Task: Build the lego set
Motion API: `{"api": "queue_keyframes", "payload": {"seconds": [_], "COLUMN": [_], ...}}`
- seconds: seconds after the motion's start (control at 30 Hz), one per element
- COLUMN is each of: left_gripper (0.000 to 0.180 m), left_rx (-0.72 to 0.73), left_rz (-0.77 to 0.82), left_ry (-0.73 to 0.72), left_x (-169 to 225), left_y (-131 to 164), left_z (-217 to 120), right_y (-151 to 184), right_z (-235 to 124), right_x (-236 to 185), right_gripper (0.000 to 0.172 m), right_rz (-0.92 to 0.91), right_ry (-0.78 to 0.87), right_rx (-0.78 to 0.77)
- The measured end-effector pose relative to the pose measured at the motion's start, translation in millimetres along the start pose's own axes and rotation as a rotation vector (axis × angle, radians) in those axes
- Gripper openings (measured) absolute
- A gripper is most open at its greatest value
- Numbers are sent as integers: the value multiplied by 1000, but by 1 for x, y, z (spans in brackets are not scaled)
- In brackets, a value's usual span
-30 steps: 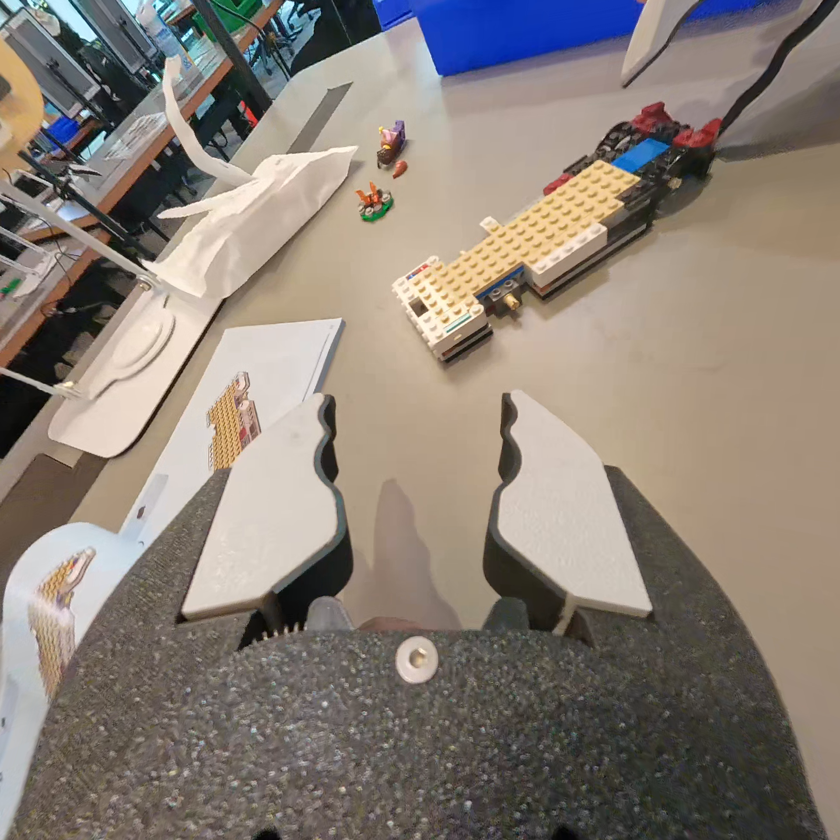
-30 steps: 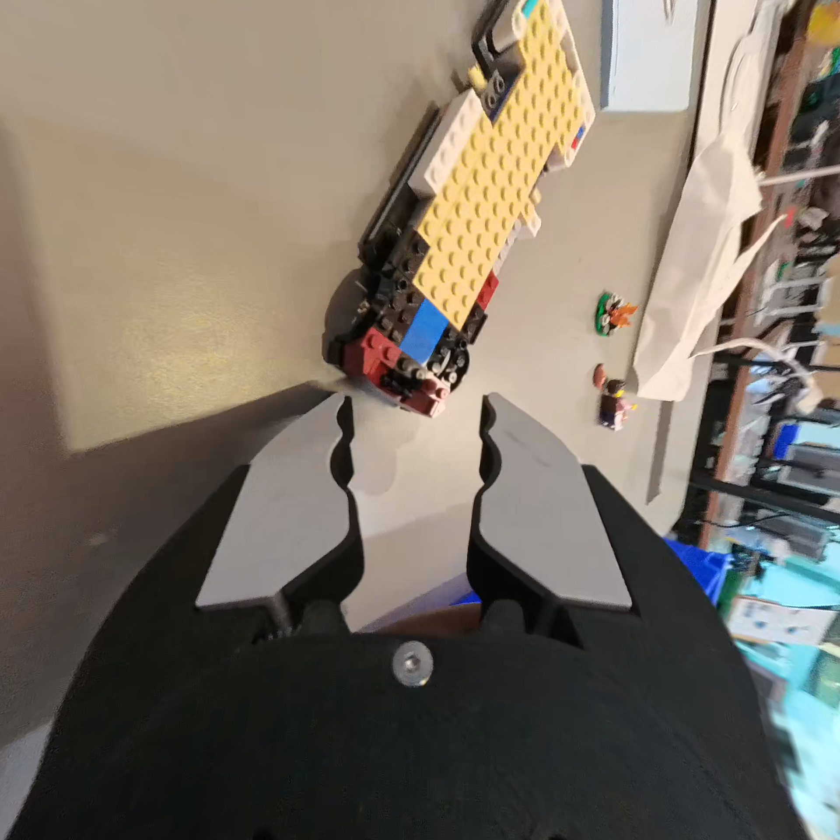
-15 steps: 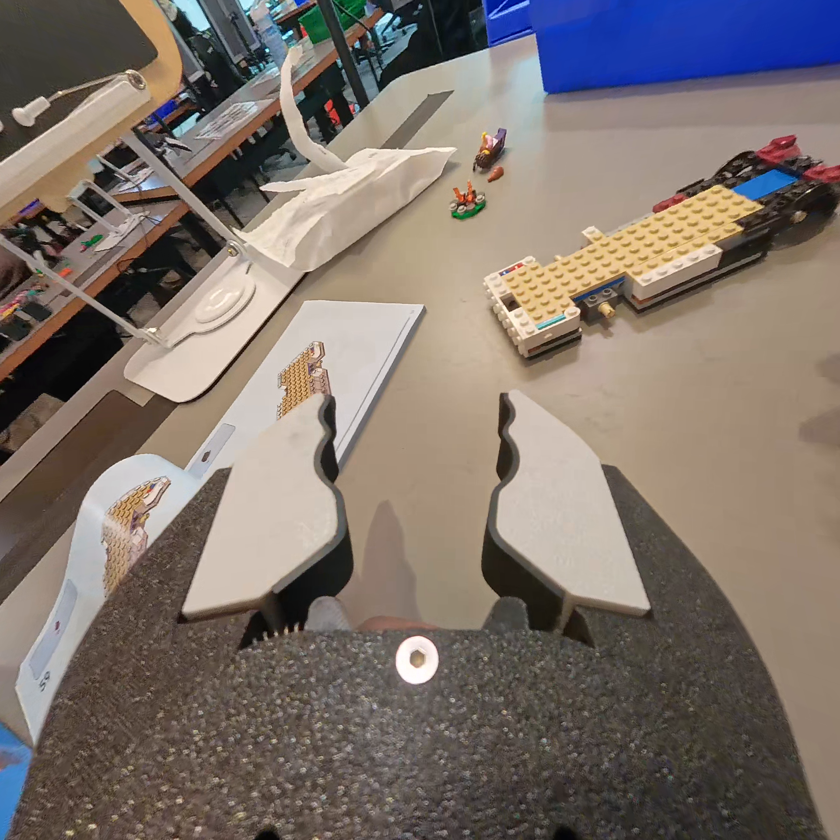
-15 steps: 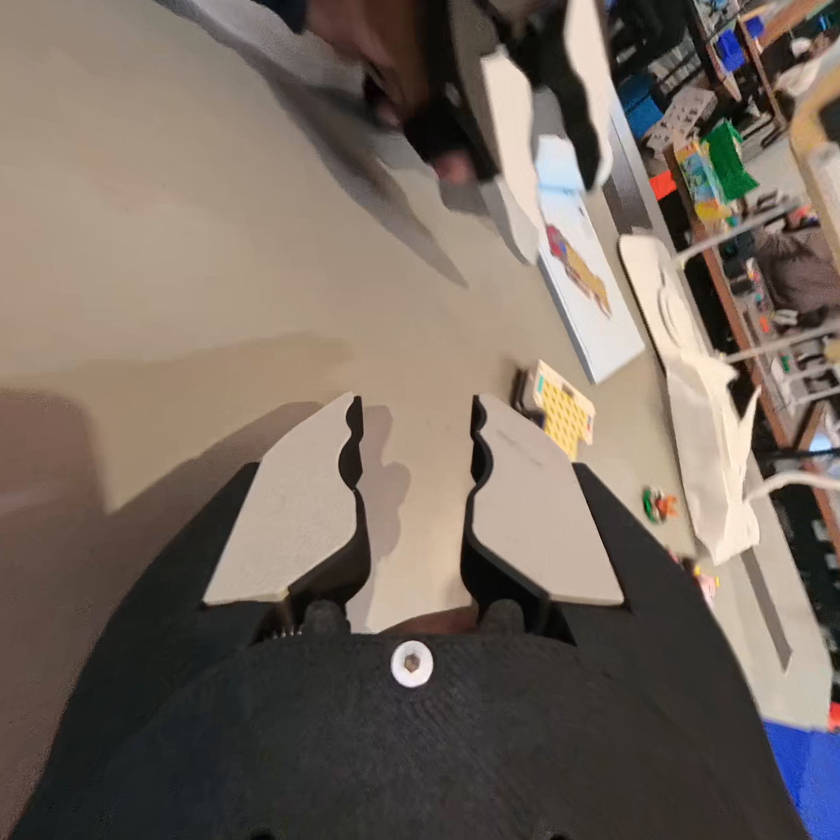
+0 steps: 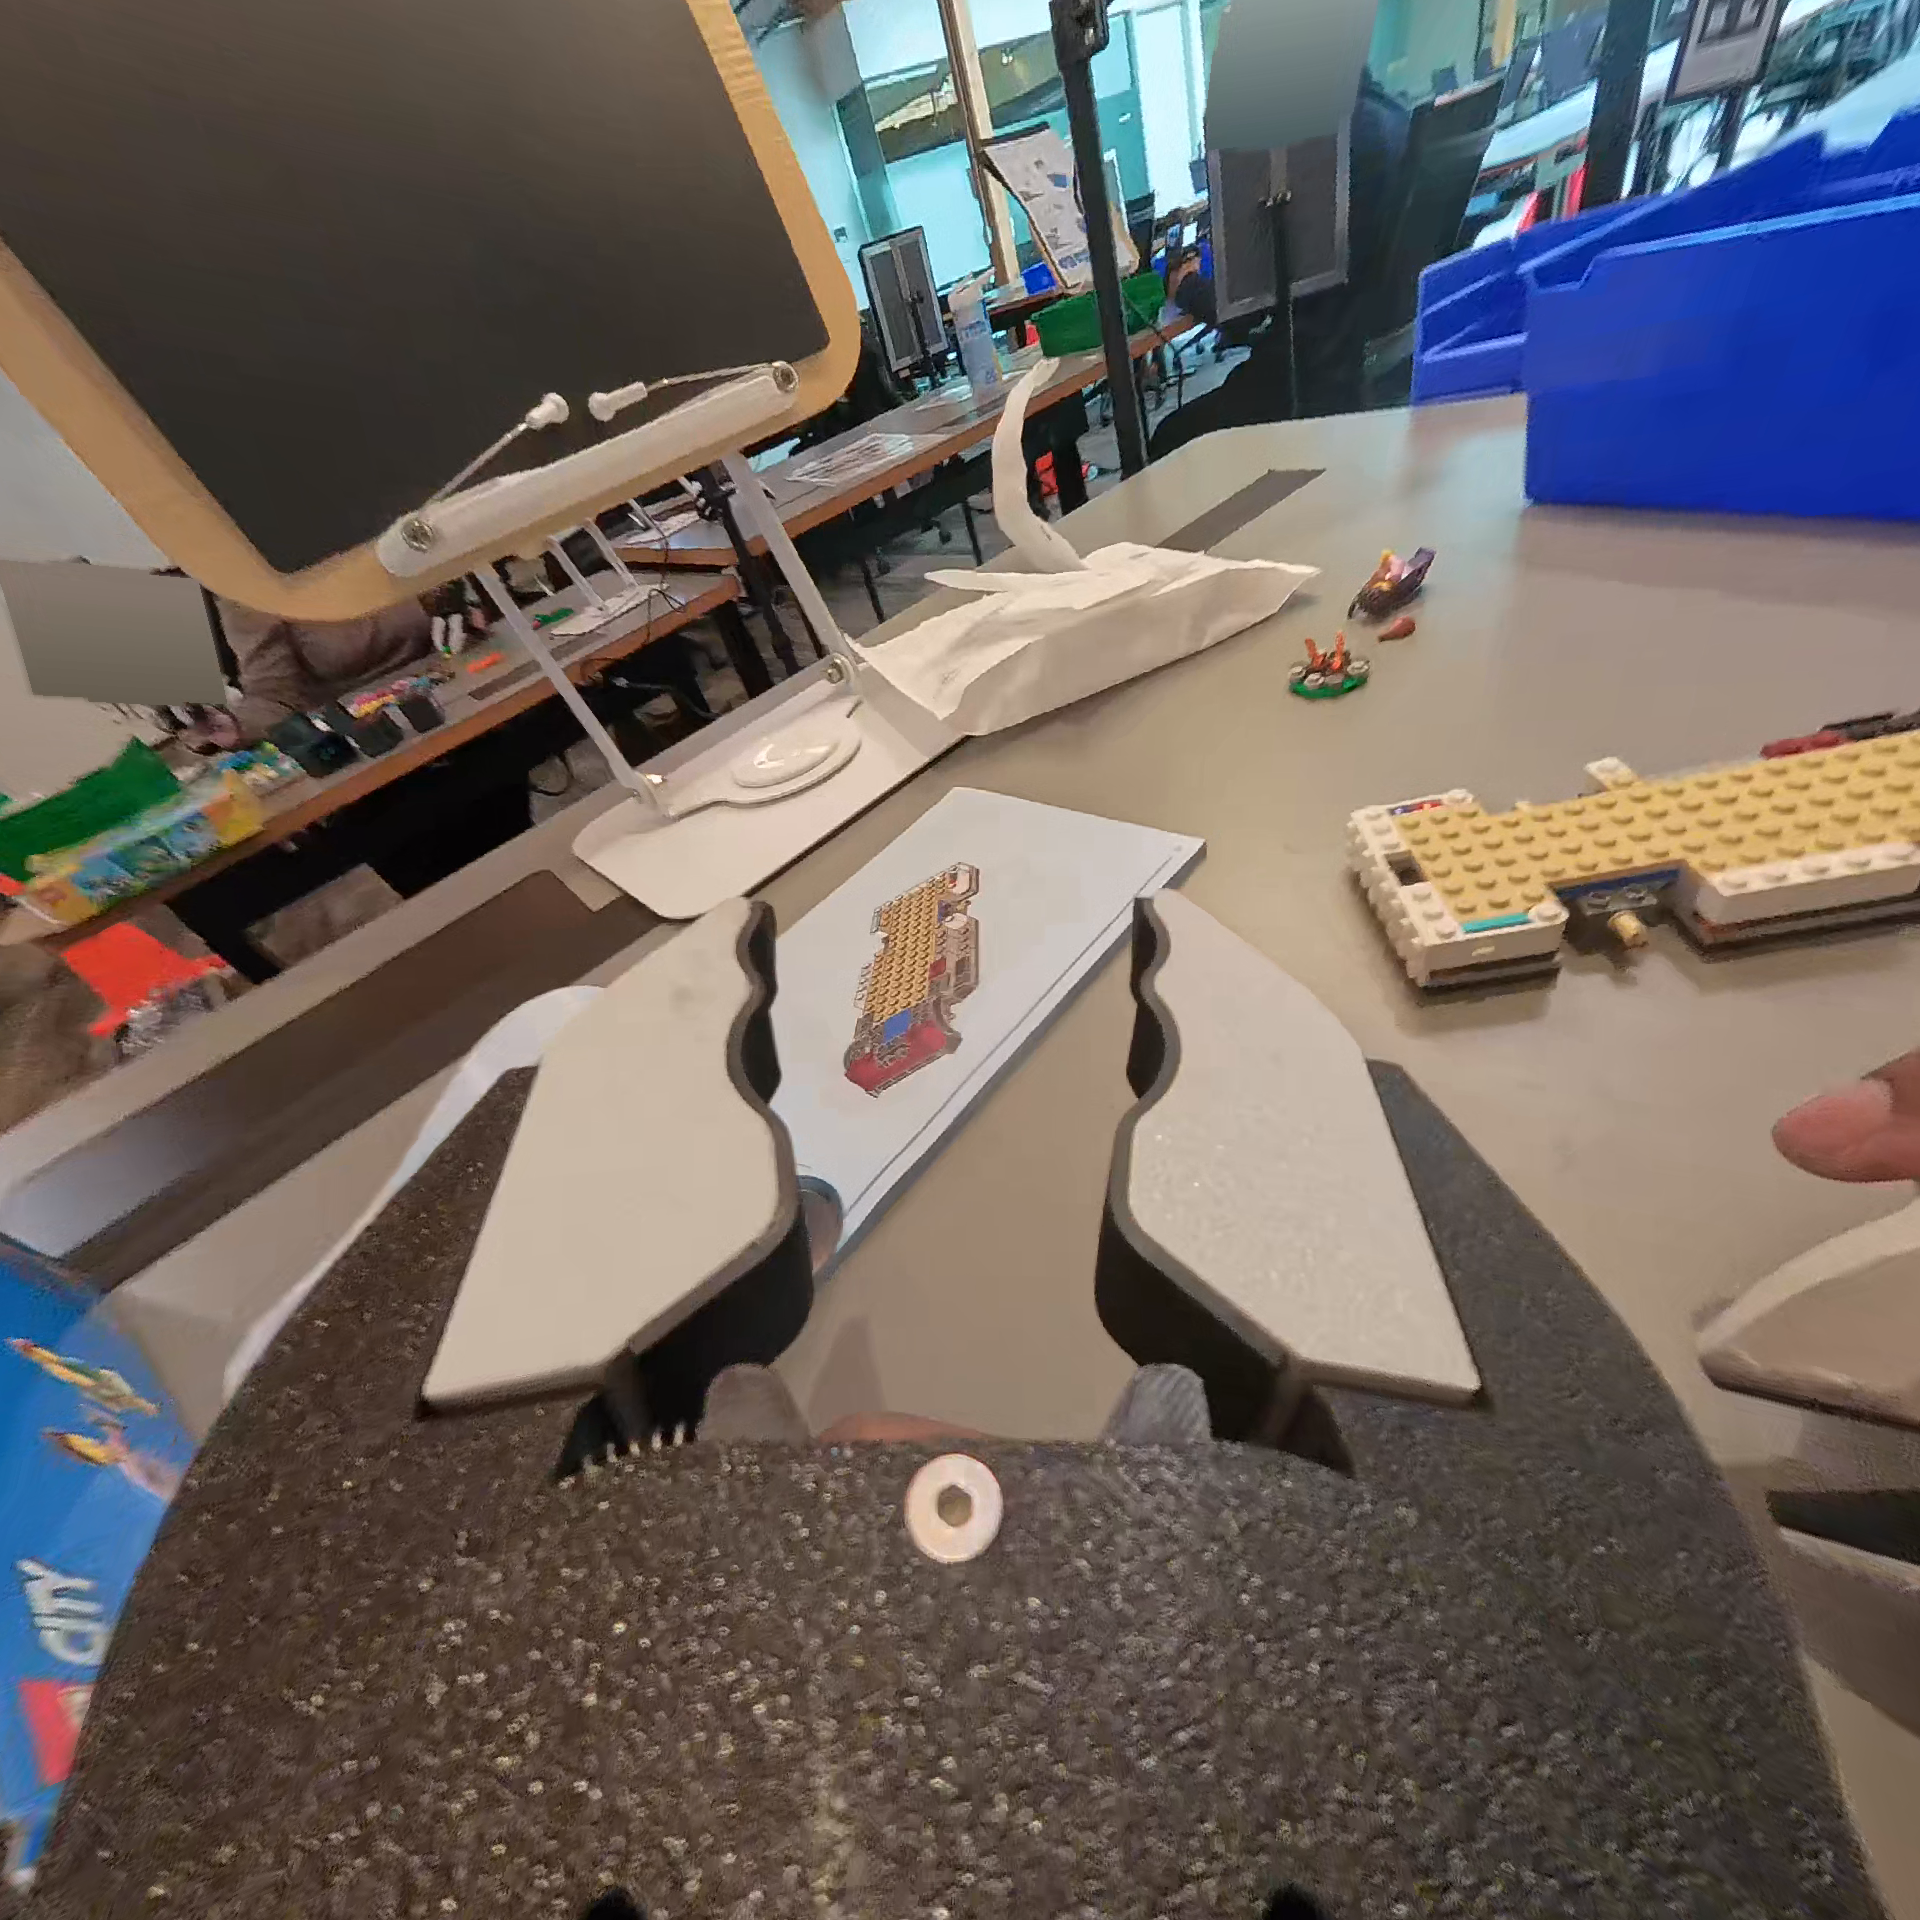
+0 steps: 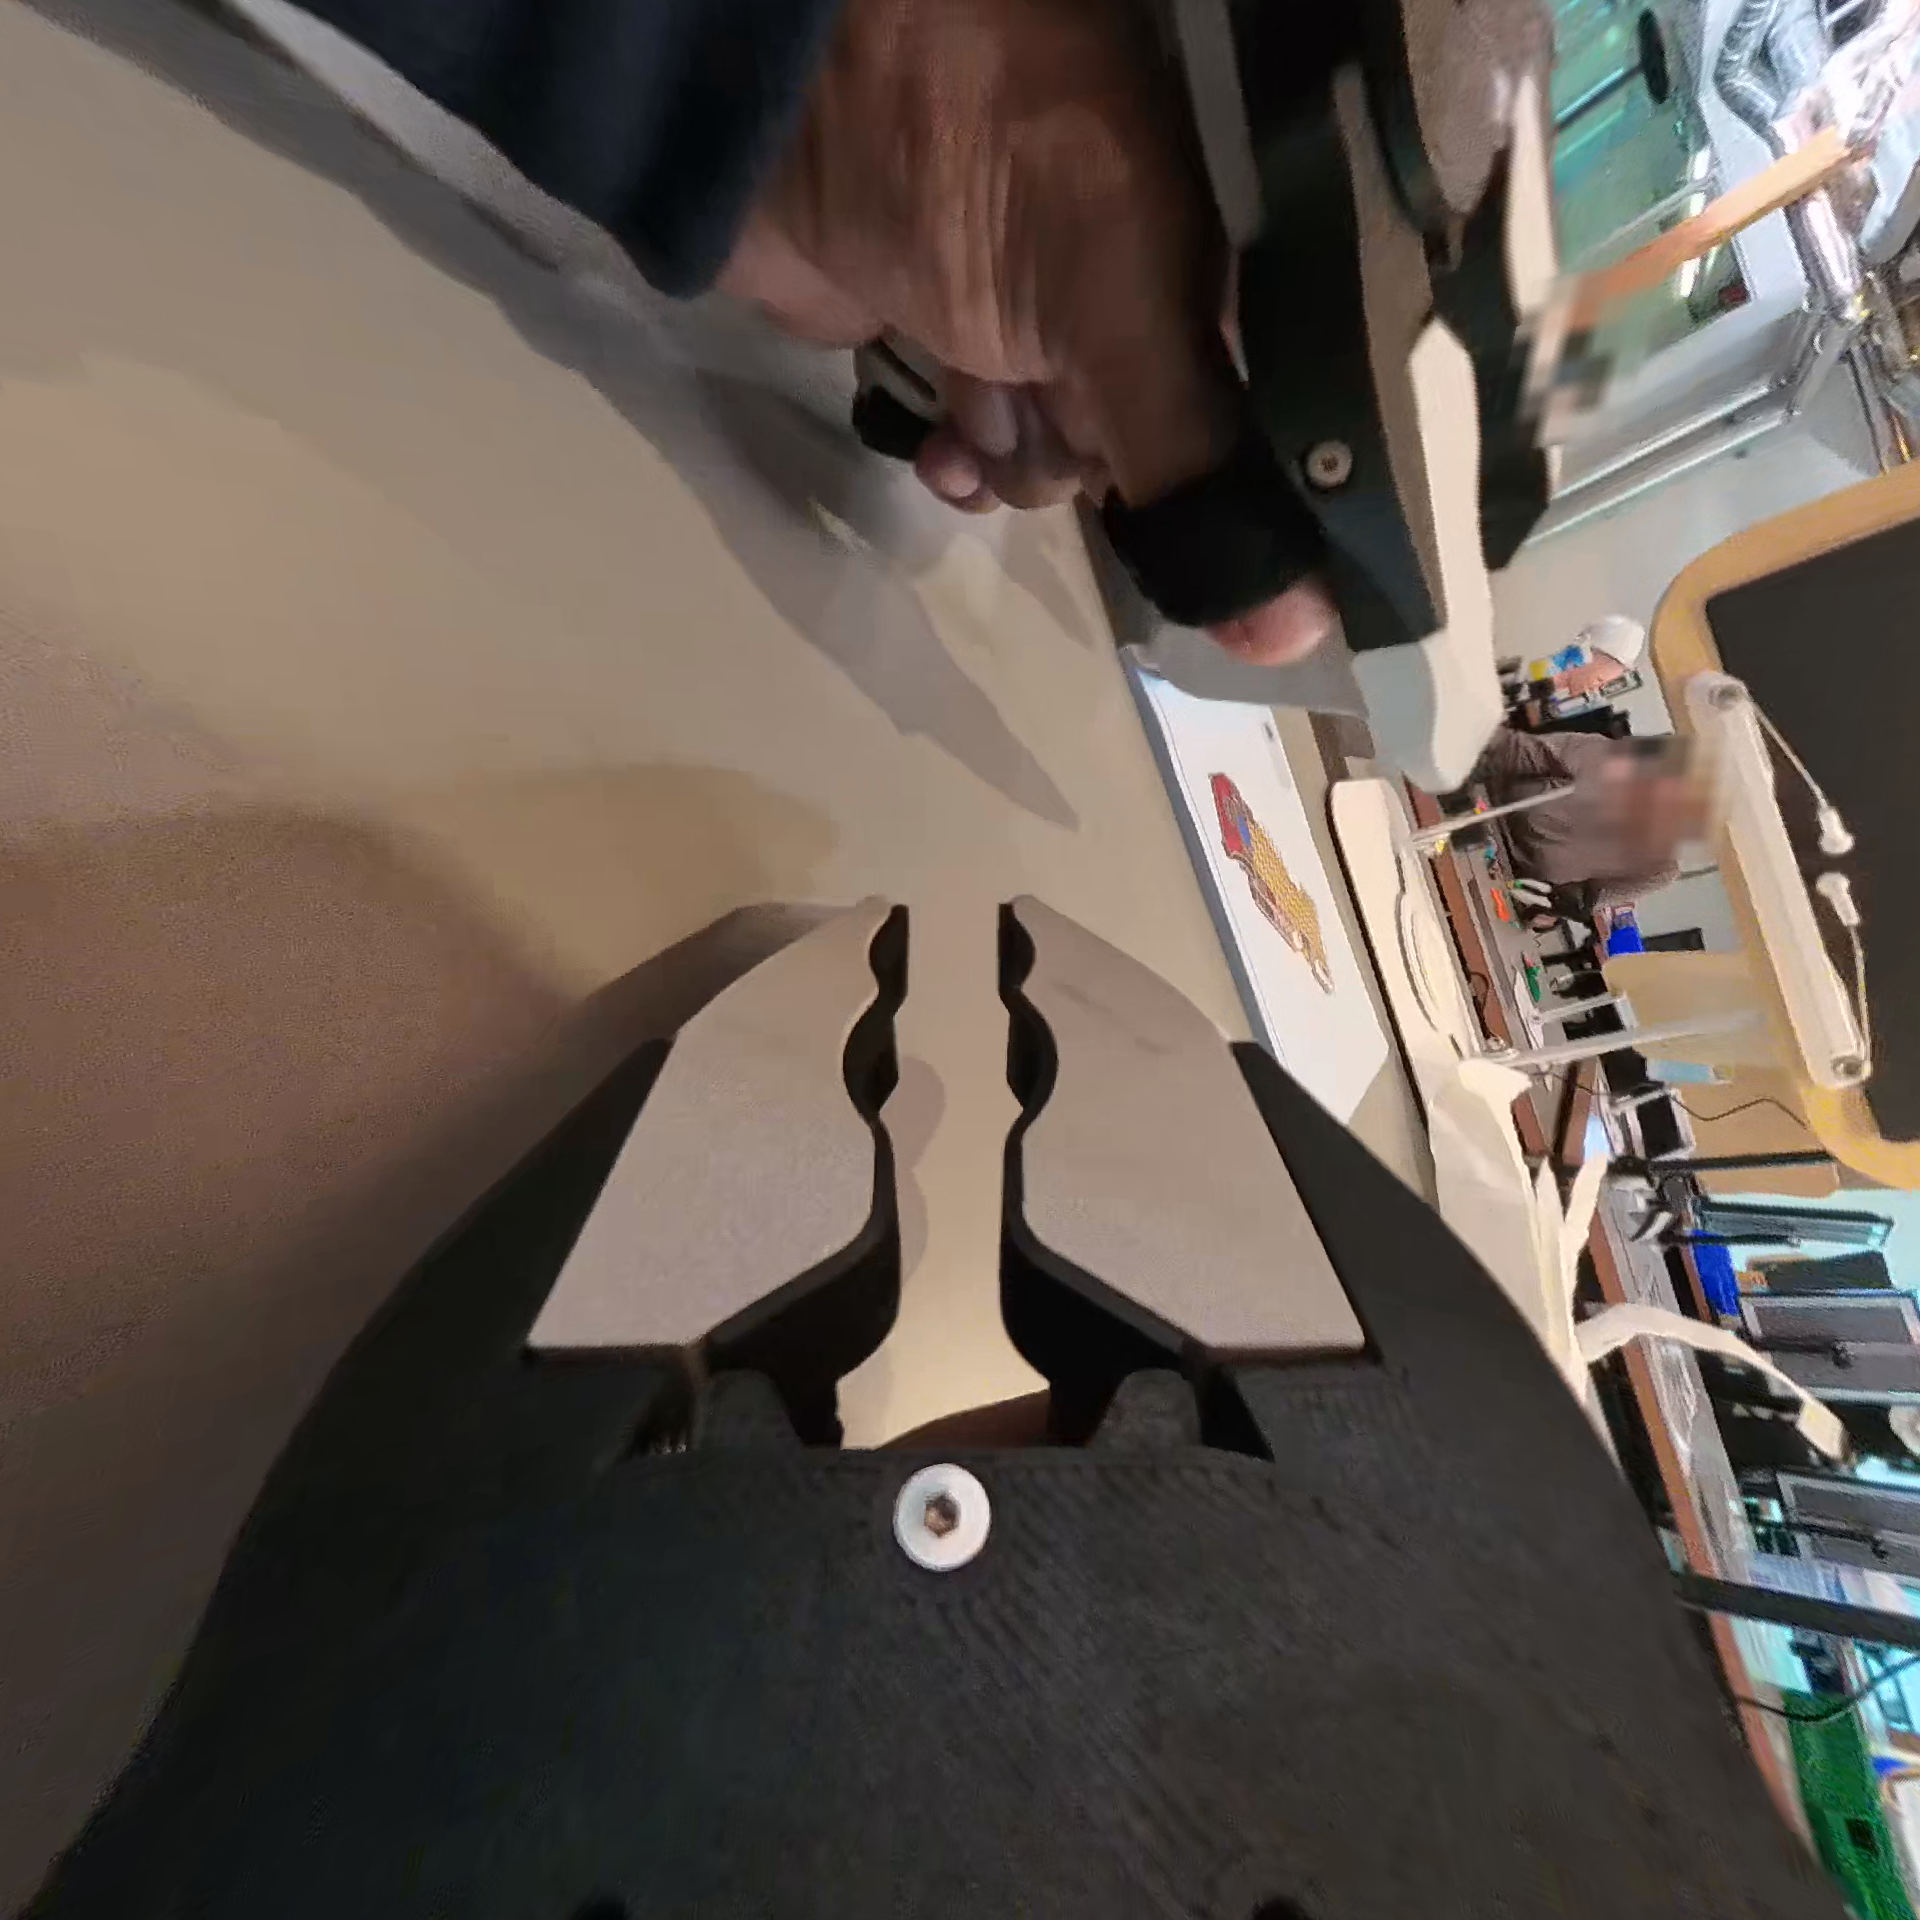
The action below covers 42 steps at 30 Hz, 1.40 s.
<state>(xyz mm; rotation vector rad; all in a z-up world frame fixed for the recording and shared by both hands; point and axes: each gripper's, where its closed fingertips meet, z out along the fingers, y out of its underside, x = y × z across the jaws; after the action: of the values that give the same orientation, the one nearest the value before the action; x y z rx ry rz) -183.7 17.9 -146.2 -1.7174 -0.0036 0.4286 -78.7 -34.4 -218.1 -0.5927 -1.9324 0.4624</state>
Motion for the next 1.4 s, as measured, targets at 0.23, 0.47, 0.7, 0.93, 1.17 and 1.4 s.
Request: {"api": "queue_keyframes", "payload": {"seconds": [0.23, 0.47, 0.7, 0.93, 1.17, 1.4], "left_gripper": [68, 72, 80, 87, 87, 84], "left_rx": [-24, -112, -313, -533, -639, -691], "left_rz": [48, -8, -30, -149, -138, -181], "left_ry": [139, 239, 336, 391, 395, 455], "left_x": [28, 22, 9, 14, 15, 31], "left_y": [4, -19, -36, 19, 54, 60], "left_z": [1, 23, 107, 183, 207, 210], "right_y": [-8, -11, -8, 2, 18, 16], "right_z": [-15, -16, -13, -11, -8, -10], "right_x": [-10, -11, -6, -1, 9, 3], "right_gripper": [23, 25, 25, 18, 11, 5], "right_rz": [-42, -30, -29, -38, -61, -94], "right_ry": [-3, -4, 11, 24, 13, -14], "right_rx": [58, 62, 50, 13, 13, 44]}}
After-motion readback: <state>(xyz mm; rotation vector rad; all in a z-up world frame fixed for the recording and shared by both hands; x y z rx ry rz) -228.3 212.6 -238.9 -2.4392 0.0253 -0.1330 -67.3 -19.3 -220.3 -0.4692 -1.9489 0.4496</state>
